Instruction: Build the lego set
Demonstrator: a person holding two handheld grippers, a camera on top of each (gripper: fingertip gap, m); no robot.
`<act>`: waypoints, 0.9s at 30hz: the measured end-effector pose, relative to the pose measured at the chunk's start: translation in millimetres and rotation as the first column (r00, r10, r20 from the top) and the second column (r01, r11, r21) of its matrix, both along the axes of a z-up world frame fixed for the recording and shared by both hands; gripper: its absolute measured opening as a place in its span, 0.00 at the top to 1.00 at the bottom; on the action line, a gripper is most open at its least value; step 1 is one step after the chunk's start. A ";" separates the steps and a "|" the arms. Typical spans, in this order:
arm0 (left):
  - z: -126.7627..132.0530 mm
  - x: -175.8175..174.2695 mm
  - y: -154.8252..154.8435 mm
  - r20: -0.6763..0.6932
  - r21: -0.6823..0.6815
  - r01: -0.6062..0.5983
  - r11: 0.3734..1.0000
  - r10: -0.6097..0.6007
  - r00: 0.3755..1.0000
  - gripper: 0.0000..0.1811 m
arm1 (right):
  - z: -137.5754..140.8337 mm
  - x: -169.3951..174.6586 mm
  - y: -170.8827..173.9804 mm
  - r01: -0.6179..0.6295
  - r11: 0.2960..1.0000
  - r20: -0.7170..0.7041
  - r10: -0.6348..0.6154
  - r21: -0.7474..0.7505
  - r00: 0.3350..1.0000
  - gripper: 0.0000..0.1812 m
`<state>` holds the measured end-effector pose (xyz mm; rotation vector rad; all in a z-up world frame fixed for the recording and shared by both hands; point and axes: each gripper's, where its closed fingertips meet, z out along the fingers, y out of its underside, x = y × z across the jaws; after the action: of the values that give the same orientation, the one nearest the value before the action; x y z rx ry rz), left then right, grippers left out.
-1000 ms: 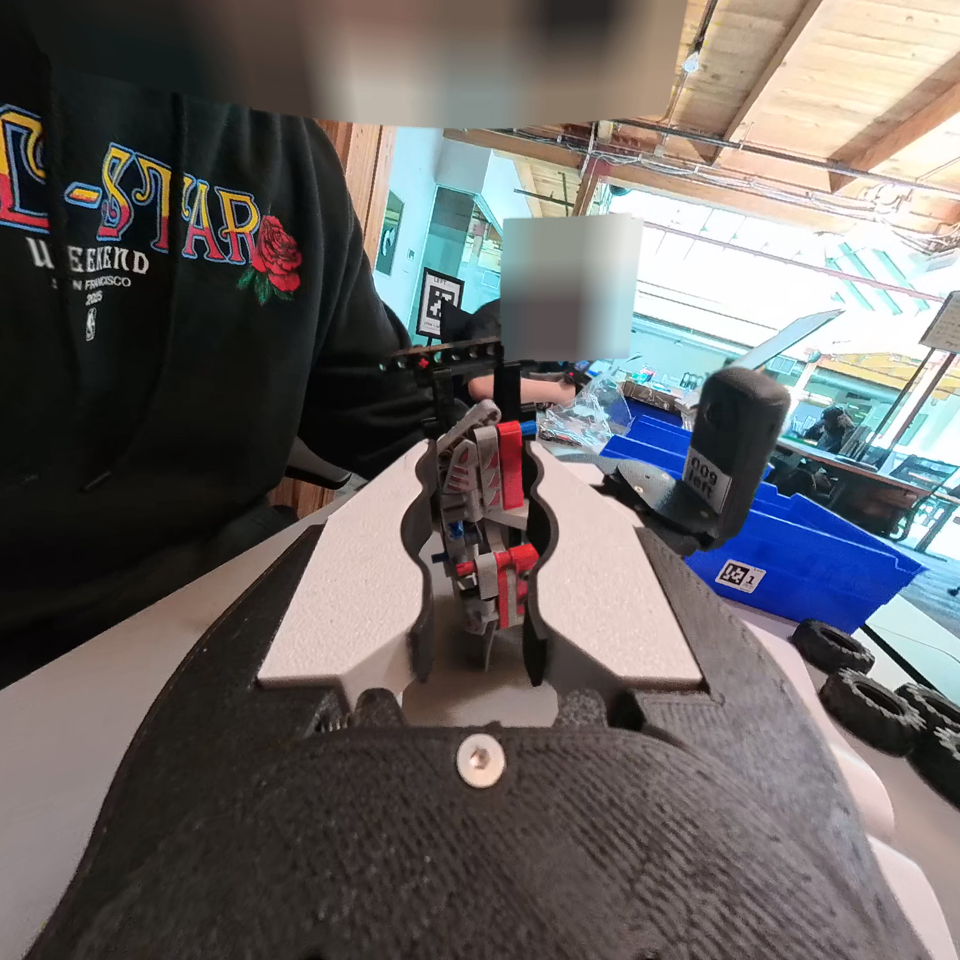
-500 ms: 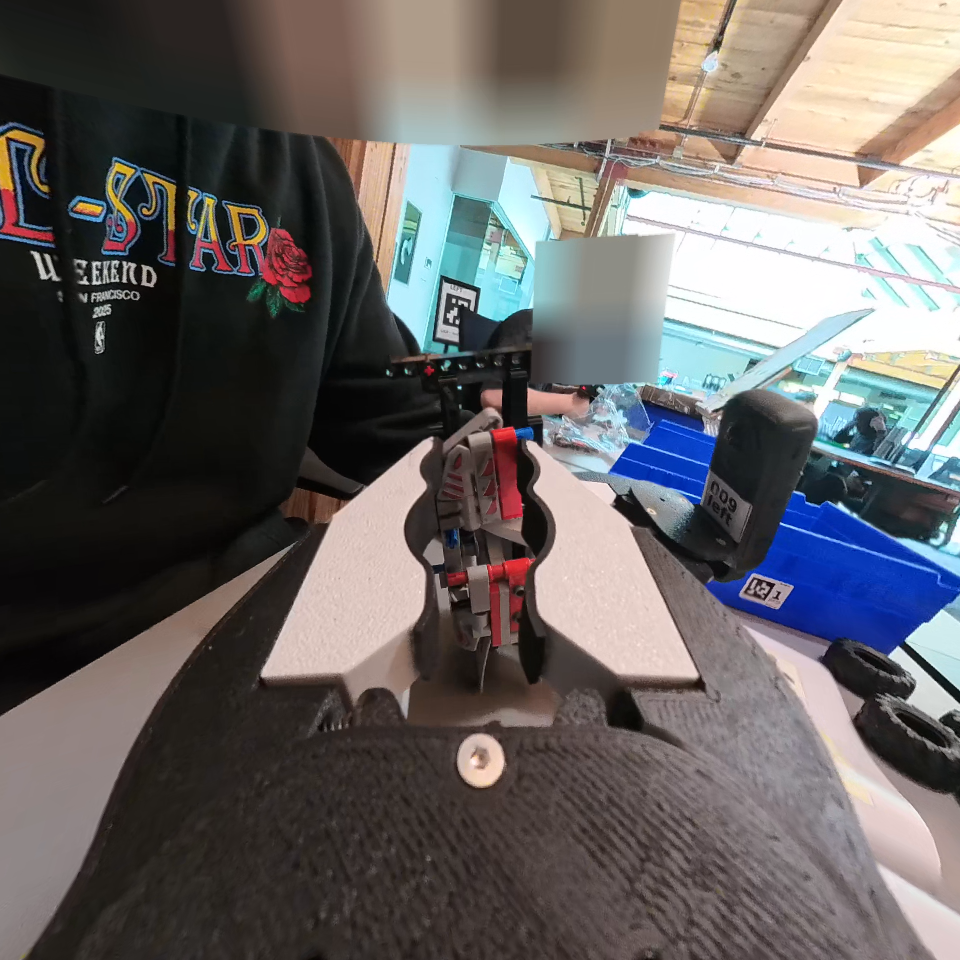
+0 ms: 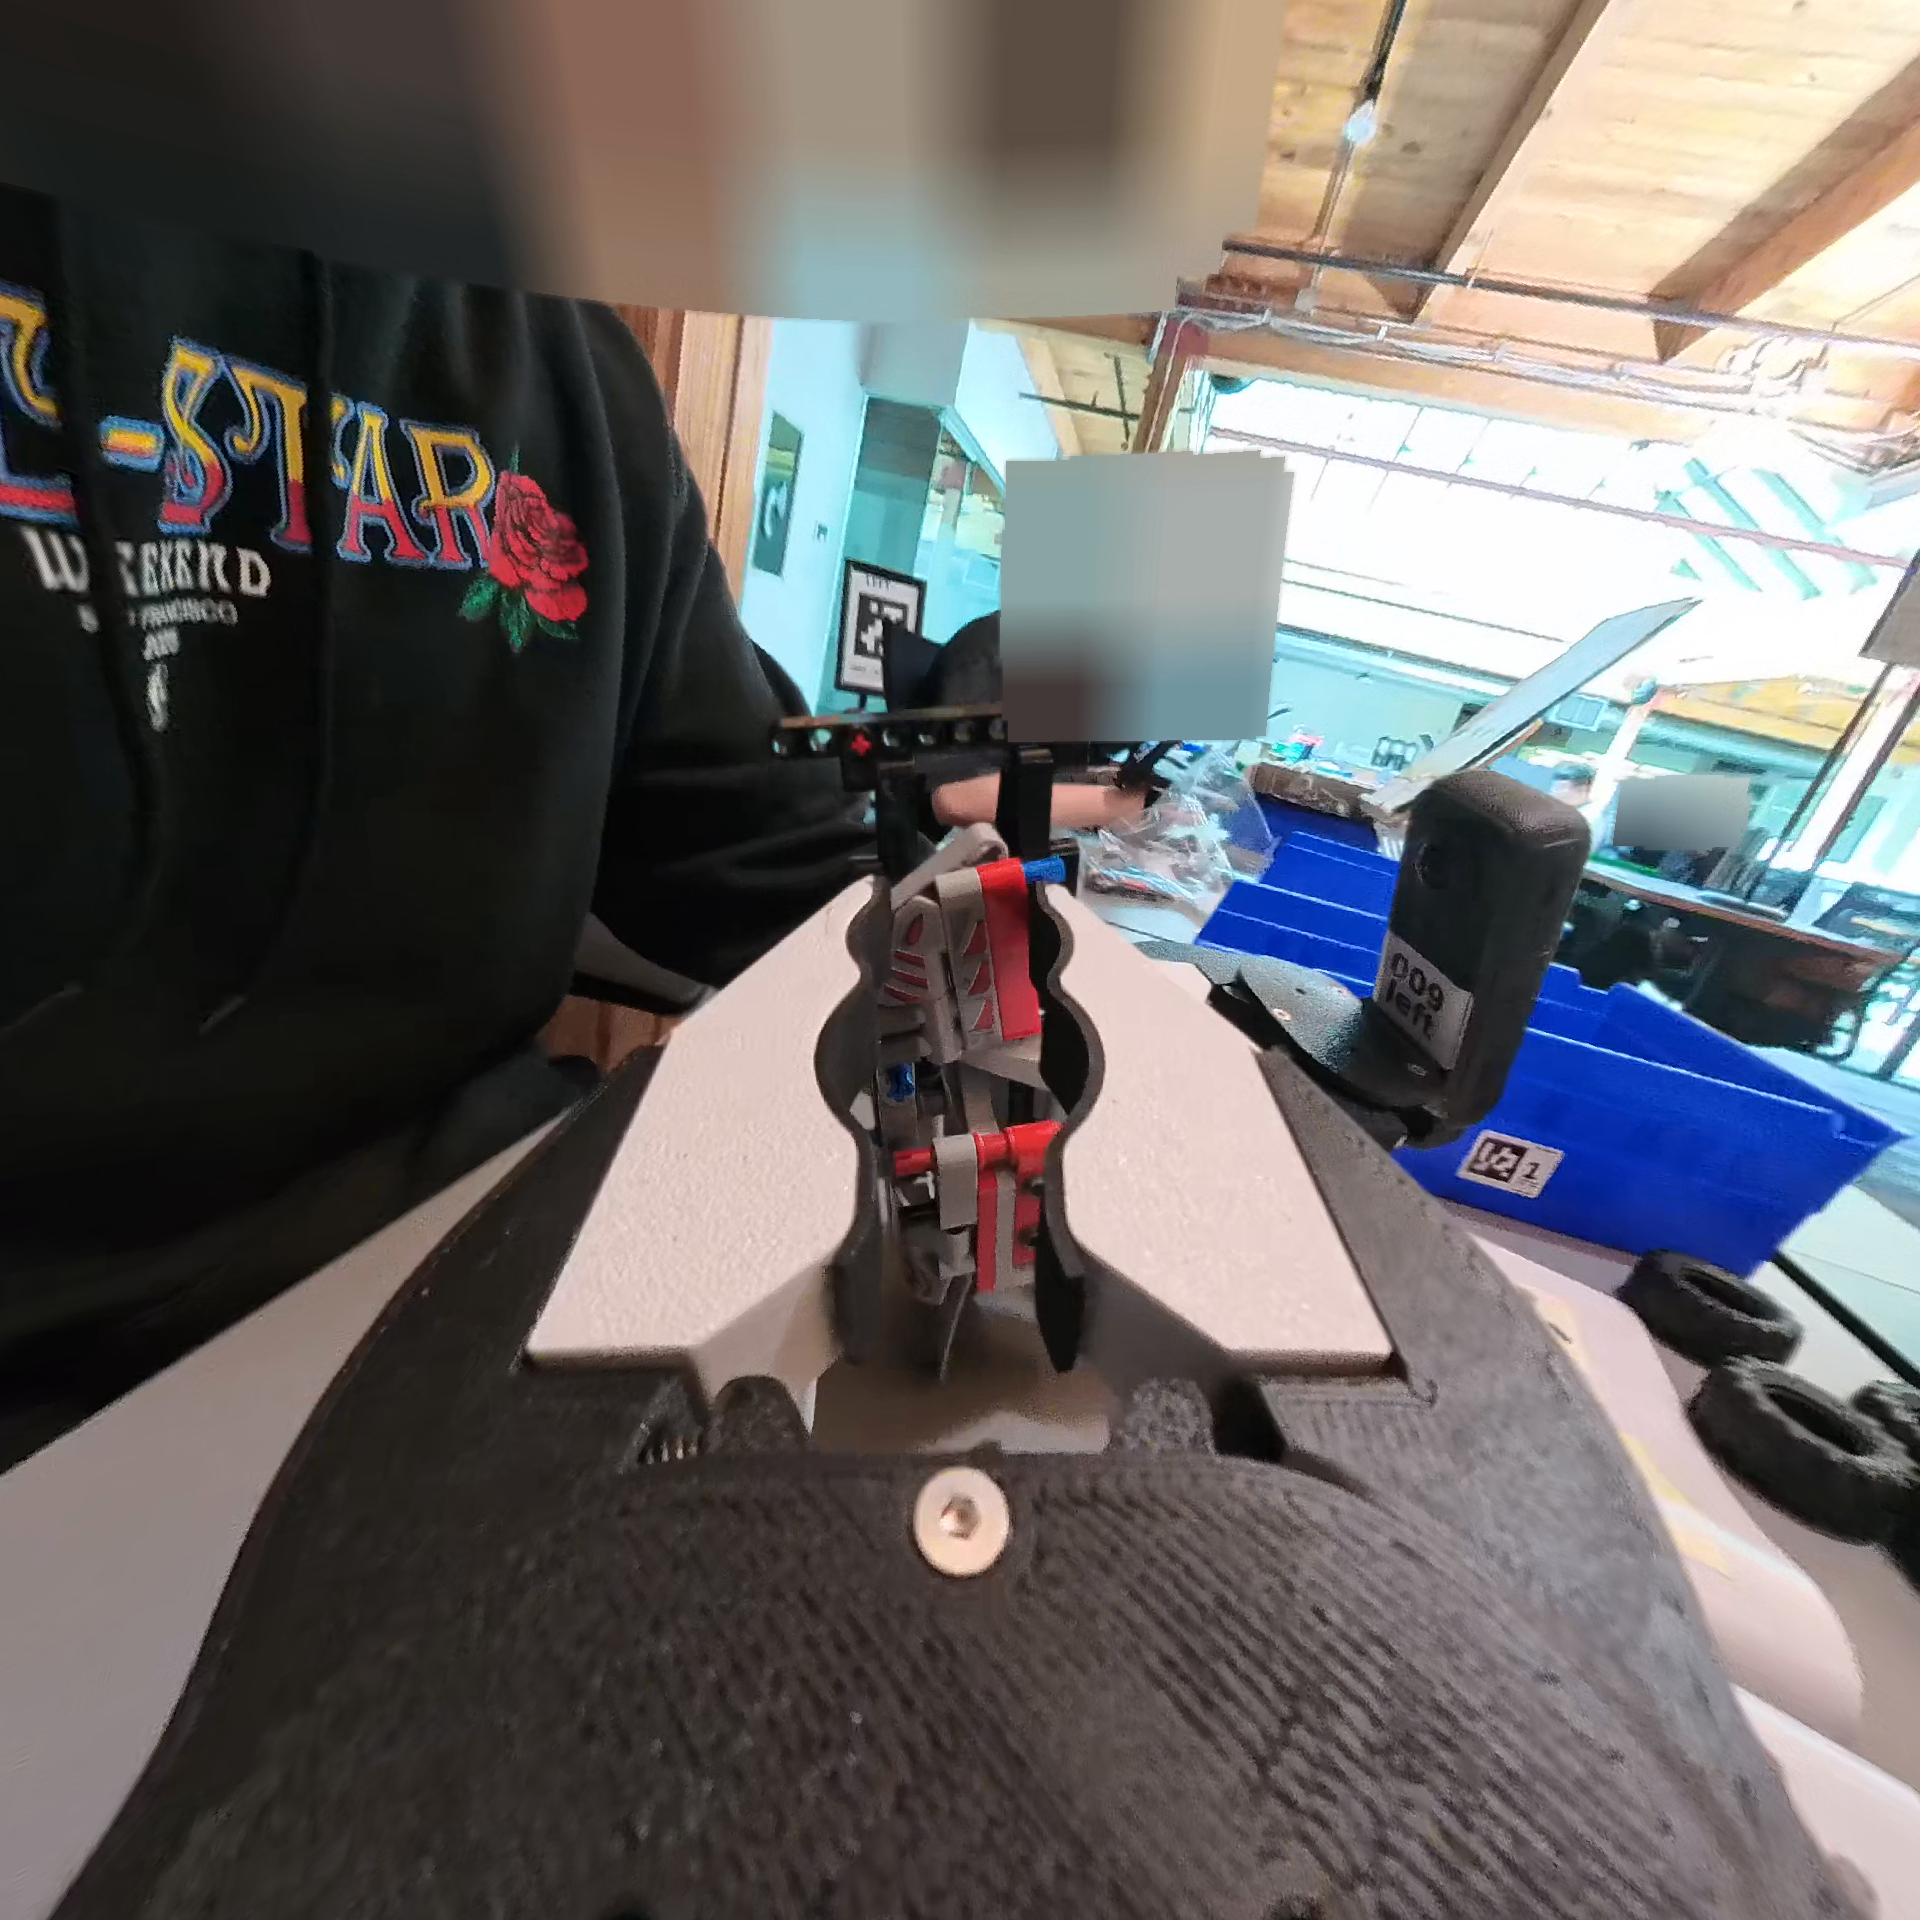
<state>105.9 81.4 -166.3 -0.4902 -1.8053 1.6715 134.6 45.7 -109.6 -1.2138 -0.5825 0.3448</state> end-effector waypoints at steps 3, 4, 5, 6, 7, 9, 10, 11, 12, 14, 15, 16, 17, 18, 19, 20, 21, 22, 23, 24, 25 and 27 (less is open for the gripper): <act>-0.2 0.5 -0.7 0.008 0.000 -0.012 1.000 0.012 1.000 0.98 | -3.4 4.1 -1.5 0.065 0.998 0.064 -0.065 0.005 0.996 0.80; -0.1 1.1 -0.7 0.011 -0.001 -0.018 1.000 0.018 1.000 0.98 | -7.6 6.5 -1.8 0.084 0.996 0.085 -0.083 -0.008 0.993 0.79; -0.1 1.7 -0.8 0.016 -0.002 -0.024 1.000 0.024 1.000 0.98 | -13.4 9.8 -0.8 0.110 0.993 0.104 -0.106 -0.031 0.989 0.78; -0.1 2.4 -1.4 0.025 -0.002 -0.034 0.999 0.034 0.999 0.98 | -18.5 12.0 0.2 0.130 0.990 0.122 -0.123 -0.050 0.985 0.77; -0.5 3.9 -2.7 0.040 0.002 -0.050 0.999 0.050 0.998 0.98 | -23.4 13.6 0.8 0.148 0.987 0.147 -0.137 -0.067 0.980 0.76; -3.5 9.5 -6.6 0.094 0.037 -0.108 0.993 0.104 0.990 0.98 | -32.6 21.4 -0.4 0.207 0.972 0.231 -0.176 -0.116 0.957 0.75; -5.6 12.3 -8.1 0.134 0.064 -0.141 0.988 0.132 0.982 0.98 | -35.9 27.9 -4.4 0.238 0.959 0.266 -0.193 -0.150 0.944 0.75; -8.5 15.4 -9.3 0.185 0.098 -0.181 0.979 0.161 0.969 0.98 | -40.9 36.2 -11.2 0.266 0.942 0.292 -0.201 -0.205 0.935 0.75; -12.9 19.2 -10.4 0.248 0.145 -0.230 0.962 0.190 0.950 0.98 | -44.6 47.7 -18.9 0.296 0.921 0.289 -0.221 -0.252 0.932 0.77; -27.0 28.0 -9.7 0.406 0.269 -0.345 0.899 0.219 0.887 0.98 | -52.6 65.7 -37.9 0.299 0.881 0.212 -0.233 -0.368 0.949 0.80; -36.4 32.7 -6.9 0.488 0.343 -0.408 0.846 0.211 0.847 0.98 | -57.2 71.5 -45.5 0.308 0.849 0.194 -0.246 -0.429 0.950 0.80; -45.6 36.1 -2.9 0.559 0.409 -0.465 0.785 0.187 0.808 0.98 | -61.3 72.2 -51.7 0.317 0.822 0.199 -0.251 -0.474 0.947 0.79; -53.6 37.8 1.7 0.613 0.465 -0.512 0.722 0.155 0.775 0.98 | -66.4 71.3 -56.4 0.332 0.790 0.215 -0.256 -0.516 0.942 0.80; -60.2 37.5 5.4 0.649 0.506 -0.548 0.667 0.124 0.751 0.98 | -75.6 74.1 -60.5 0.368 0.735 0.246 -0.275 -0.570 0.929 0.80; -65.0 35.1 7.2 0.667 0.535 -0.568 0.626 0.100 0.739 0.98 | -86.6 76.5 -65.0 0.394 0.673 0.272 -0.285 -0.626 0.919 0.76; -69.2 31.2 7.3 0.669 0.558 -0.576 0.597 0.087 0.738 0.98 | -96.4 77.7 -68.7 0.405 0.622 0.284 -0.289 -0.670 0.914 0.75; -73.2 27.2 6.3 0.666 0.577 -0.582 0.573 0.081 0.741 0.98 | -104.2 81.2 -69.5 0.425 0.582 0.295 -0.308 -0.693 0.904 0.75; -76.9 23.8 5.0 0.670 0.587 -0.588 0.557 0.073 0.738 0.98 | -110.8 84.2 -69.3 0.440 0.554 0.303 -0.325 -0.707 0.896 0.74; -80.2 21.4 3.9 0.685 0.585 -0.598 0.548 0.061 0.726 0.98 | -117.4 82.8 -70.2 0.433 0.533 0.303 -0.318 -0.726 0.899 0.74; -81.7 20.0 2.2 0.706 0.569 -0.613 0.548 0.057 0.706 0.98 | -123.1 81.0 -71.3 0.431 0.514 0.311 -0.305 -0.742 0.900 0.75; -82.4 18.6 0.8 0.723 0.554 -0.626 0.549 0.056 0.689 0.98 | -127.8 81.5 -72.3 0.448 0.492 0.338 -0.300 -0.746 0.892 0.75; -82.4 14.2 0.5 0.729 0.549 -0.640 0.538 0.067 0.682 0.98 | -134.4 81.8 -77.2 0.478 0.456 0.391 -0.278 -0.750 0.878 0.74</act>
<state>120.0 81.9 -248.7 -0.2559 -3.1173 0.7262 216.4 -31.6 -244.0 -2.3143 -0.2777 0.0758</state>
